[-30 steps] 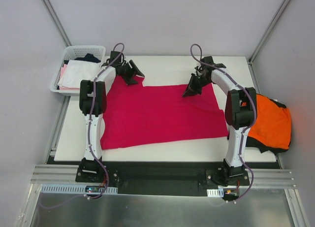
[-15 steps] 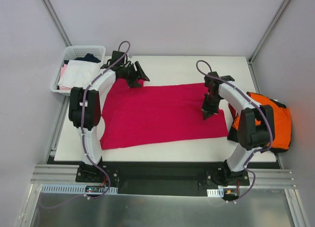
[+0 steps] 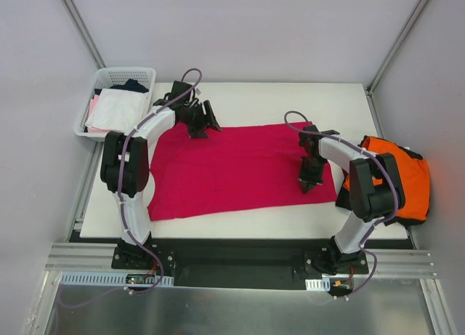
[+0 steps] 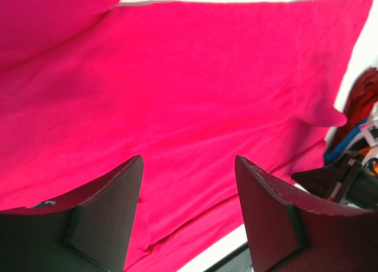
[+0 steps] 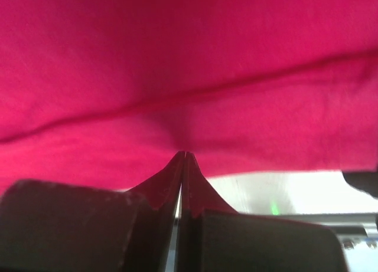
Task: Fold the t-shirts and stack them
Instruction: Fold the tshirt
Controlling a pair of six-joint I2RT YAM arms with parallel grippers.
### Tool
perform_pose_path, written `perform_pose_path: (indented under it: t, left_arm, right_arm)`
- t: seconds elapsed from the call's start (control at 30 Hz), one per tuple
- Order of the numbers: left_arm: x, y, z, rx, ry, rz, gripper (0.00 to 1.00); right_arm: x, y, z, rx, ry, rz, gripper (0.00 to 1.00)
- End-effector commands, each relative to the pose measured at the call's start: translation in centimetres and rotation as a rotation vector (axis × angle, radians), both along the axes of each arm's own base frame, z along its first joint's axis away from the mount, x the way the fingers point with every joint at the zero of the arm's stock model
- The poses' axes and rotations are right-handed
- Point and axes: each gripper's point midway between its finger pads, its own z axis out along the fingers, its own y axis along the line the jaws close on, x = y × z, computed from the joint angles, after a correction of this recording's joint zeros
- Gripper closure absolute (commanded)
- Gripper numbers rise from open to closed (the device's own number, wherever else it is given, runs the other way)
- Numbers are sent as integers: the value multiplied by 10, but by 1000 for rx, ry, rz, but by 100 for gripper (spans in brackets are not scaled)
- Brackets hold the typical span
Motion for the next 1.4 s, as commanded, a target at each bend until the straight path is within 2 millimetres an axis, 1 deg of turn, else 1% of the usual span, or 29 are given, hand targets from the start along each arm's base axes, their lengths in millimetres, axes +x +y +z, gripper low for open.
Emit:
perform_pose_path:
  t: [0.0, 0.03, 0.07, 0.13, 0.17, 0.23, 0.27, 0.33, 0.37, 0.4, 0.5, 0.53, 0.6, 0.7, 0.9, 1.0, 1.1, 1.17, 1.2, 1.23, 1.27, 1.33, 1.37]
  left_arm:
    - [-2, 20, 33, 103, -101, 2, 36]
    - [-3, 22, 34, 110, -109, 2, 36]
    - [-4, 22, 41, 110, -124, 2, 37]
    - [-8, 25, 42, 121, -127, 0, 36]
    - [-9, 26, 42, 126, -130, -2, 36]
    - [-14, 30, 38, 140, -122, -5, 36]
    - [-15, 32, 40, 150, -129, -4, 36]
    - [-17, 34, 39, 162, -132, -12, 36]
    - [-18, 34, 39, 167, -132, -14, 36]
    - [-16, 35, 41, 169, -139, -14, 36]
    - [-13, 34, 43, 162, -137, -19, 36]
    - [-12, 34, 39, 162, -125, -18, 36]
    - [-10, 33, 41, 155, -125, -21, 36]
    - [-10, 33, 39, 157, -117, -23, 36]
    - [-7, 38, 35, 161, -104, -12, 36]
    - [-5, 40, 33, 164, -98, -5, 36]
    - [-3, 41, 29, 167, -89, 0, 36]
    - [-2, 41, 27, 167, -85, 0, 36]
    - [-2, 40, 28, 165, -84, 1, 36]
    - [-1, 40, 30, 167, -93, 0, 36]
    - [0, 40, 31, 168, -94, 3, 36]
    - [7, 42, 39, 178, -124, 17, 36]
    - [9, 43, 42, 184, -132, 23, 36]
  right_arm:
    - [13, 11, -11, 49, -38, 28, 99]
    - [12, 11, -14, 51, -28, 25, 99]
    - [12, 10, -17, 50, -28, 23, 99]
    - [11, 11, -18, 51, -26, 20, 99]
    - [9, 15, -17, 79, -15, 15, 99]
    - [4, 16, -16, 88, 6, 2, 99]
    - [-3, 15, -14, 80, 32, -13, 99]
    - [-11, 9, -13, 54, 50, -27, 99]
    - [-18, 6, -9, 39, 61, -33, 99]
    - [-20, -4, -8, -18, 60, -42, 99]
    - [-33, -18, -5, -92, 91, -51, 99]
    - [-39, -21, -5, -102, 105, -56, 99]
    - [-47, -23, -1, -111, 120, -70, 99]
    - [-62, -25, 1, -118, 152, -91, 99]
    - [-90, -32, 11, -138, 193, -130, 99]
    - [-98, -35, 14, -150, 199, -132, 99]
    - [-93, -34, 13, -137, 182, -114, 99]
    - [-78, -29, 15, -114, 141, -104, 99]
    - [-70, -26, 19, -96, 119, -91, 99]
    - [-56, -20, 26, -71, 76, -85, 99]
    - [-47, -17, 31, -58, 48, -84, 98]
    - [-31, -9, 39, -23, 9, -74, 96]
    - [-13, -3, 51, 2, -42, -75, 95]
